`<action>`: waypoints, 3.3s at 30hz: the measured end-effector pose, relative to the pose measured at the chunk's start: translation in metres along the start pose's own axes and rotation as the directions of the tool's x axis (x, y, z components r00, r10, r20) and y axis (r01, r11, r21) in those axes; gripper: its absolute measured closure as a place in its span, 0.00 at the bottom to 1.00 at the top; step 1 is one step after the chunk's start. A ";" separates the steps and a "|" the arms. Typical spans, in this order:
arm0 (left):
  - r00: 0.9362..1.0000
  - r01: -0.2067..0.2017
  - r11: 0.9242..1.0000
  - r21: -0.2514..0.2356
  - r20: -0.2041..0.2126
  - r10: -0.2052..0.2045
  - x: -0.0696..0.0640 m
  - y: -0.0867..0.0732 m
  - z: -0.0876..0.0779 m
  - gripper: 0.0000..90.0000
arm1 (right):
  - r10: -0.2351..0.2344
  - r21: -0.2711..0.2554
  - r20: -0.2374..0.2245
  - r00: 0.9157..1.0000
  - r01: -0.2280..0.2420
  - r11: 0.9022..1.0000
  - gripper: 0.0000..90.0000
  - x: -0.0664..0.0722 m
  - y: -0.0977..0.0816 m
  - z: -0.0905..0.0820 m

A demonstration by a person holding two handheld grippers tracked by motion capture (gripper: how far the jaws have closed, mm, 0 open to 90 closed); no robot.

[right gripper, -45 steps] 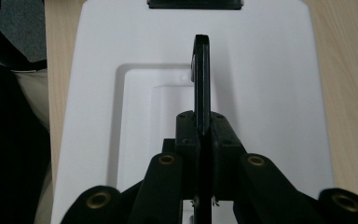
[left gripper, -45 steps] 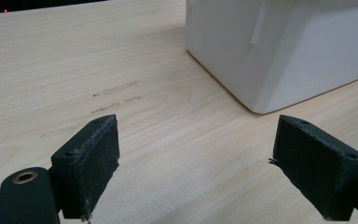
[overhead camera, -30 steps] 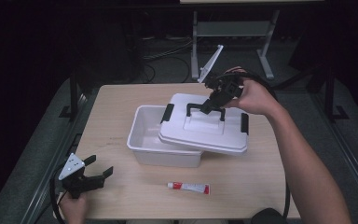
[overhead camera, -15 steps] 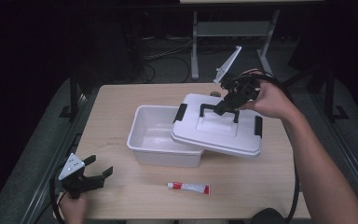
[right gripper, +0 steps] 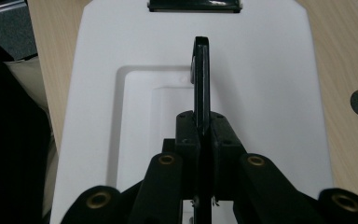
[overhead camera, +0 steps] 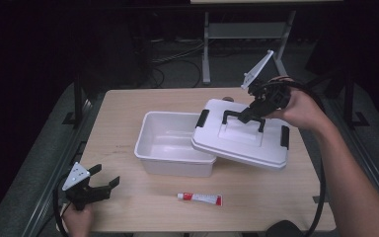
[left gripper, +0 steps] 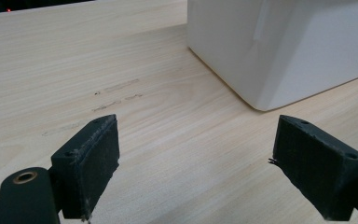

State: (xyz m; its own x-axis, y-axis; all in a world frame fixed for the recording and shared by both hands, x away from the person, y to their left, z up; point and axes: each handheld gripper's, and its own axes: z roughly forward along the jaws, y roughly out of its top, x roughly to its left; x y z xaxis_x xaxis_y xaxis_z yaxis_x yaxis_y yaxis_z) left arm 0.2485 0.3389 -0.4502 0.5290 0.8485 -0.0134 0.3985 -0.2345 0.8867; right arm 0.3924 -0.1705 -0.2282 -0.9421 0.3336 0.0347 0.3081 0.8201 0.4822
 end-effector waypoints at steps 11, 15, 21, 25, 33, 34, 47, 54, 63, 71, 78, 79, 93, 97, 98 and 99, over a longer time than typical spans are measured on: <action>1.000 -0.003 1.000 0.003 -0.003 0.003 0.000 0.000 0.001 0.15 | 0.038 -0.019 0.019 0.999 -0.037 0.999 0.93 -0.003 -0.024 -0.015; 1.000 -0.003 1.000 0.003 -0.004 0.003 -0.001 0.000 0.001 0.15 | 0.059 -0.016 0.021 0.998 -0.058 0.998 0.93 -0.005 -0.034 -0.017; 1.000 -0.003 1.000 0.003 -0.005 0.003 -0.001 0.000 0.001 0.15 | 0.089 -0.020 0.023 0.996 -0.089 0.996 0.93 -0.008 -0.050 -0.016; 1.000 -0.003 1.000 0.002 -0.006 0.003 -0.001 0.000 0.001 0.15 | 0.110 -0.021 0.021 0.994 -0.109 0.994 0.93 -0.010 -0.061 -0.013; 1.000 -0.005 1.000 0.005 -0.006 0.005 -0.002 0.000 0.001 0.15 | 0.160 -0.024 0.019 0.987 -0.160 0.987 0.93 -0.015 -0.087 -0.007; 1.000 -0.006 1.000 0.006 -0.006 0.006 -0.002 0.000 0.001 0.15 | 0.166 -0.023 0.020 0.986 -0.166 0.986 0.93 -0.016 -0.091 -0.006; 1.000 -0.006 1.000 0.004 -0.005 0.006 -0.003 0.000 0.001 0.15 | 0.224 -0.021 0.003 0.975 -0.224 0.974 0.93 -0.021 -0.123 0.013; 1.000 -0.006 1.000 0.005 -0.008 0.006 -0.003 0.000 0.001 0.15 | 0.252 -0.009 -0.008 0.968 -0.252 0.968 0.93 -0.023 -0.134 0.026; 1.000 -0.007 1.000 0.002 -0.010 0.007 -0.003 -0.001 0.001 0.15 | 0.270 0.006 -0.024 0.963 -0.270 0.963 0.92 -0.026 -0.145 0.048; 1.000 -0.004 1.000 -0.001 -0.012 0.004 -0.002 -0.001 -0.001 0.15 | 0.281 0.024 -0.041 0.959 -0.280 0.960 0.92 -0.027 -0.150 0.068; 1.000 0.000 1.000 -0.004 -0.014 0.000 -0.001 -0.001 -0.002 0.15 | 0.287 0.052 -0.050 0.957 -0.284 0.957 0.92 -0.028 -0.150 0.083; 1.000 0.001 1.000 -0.004 -0.013 -0.001 -0.001 -0.001 -0.002 0.15 | 0.284 0.054 -0.048 0.958 -0.281 0.958 0.92 -0.028 -0.150 0.084; 1.000 -0.002 1.000 -0.005 -0.013 0.002 -0.002 -0.001 -0.002 0.15 | 0.308 0.065 -0.058 0.950 -0.304 0.950 0.92 -0.031 -0.157 0.103; 1.000 -0.001 1.000 -0.006 -0.013 0.001 -0.002 -0.001 -0.002 0.15 | 0.311 0.071 -0.058 0.949 -0.307 0.949 0.92 -0.031 -0.158 0.105; 1.000 -0.002 1.000 -0.005 -0.013 0.002 -0.002 -0.001 -0.002 0.15 | 0.315 0.071 -0.061 0.947 -0.310 0.948 0.92 -0.031 -0.158 0.106; 1.000 -0.001 1.000 -0.006 -0.013 0.001 -0.002 -0.001 -0.002 0.15 | 0.317 0.069 -0.061 0.947 -0.313 0.947 0.92 -0.031 -0.159 0.106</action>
State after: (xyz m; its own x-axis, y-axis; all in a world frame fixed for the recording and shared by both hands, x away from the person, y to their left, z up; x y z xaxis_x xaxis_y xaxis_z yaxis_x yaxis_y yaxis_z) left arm 0.2458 0.3385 -0.4501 0.5195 0.8544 -0.0059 0.3933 -0.2330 0.8894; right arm 0.3872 -0.2619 -0.3989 -0.8022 0.5470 0.2391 0.5955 0.7047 0.3858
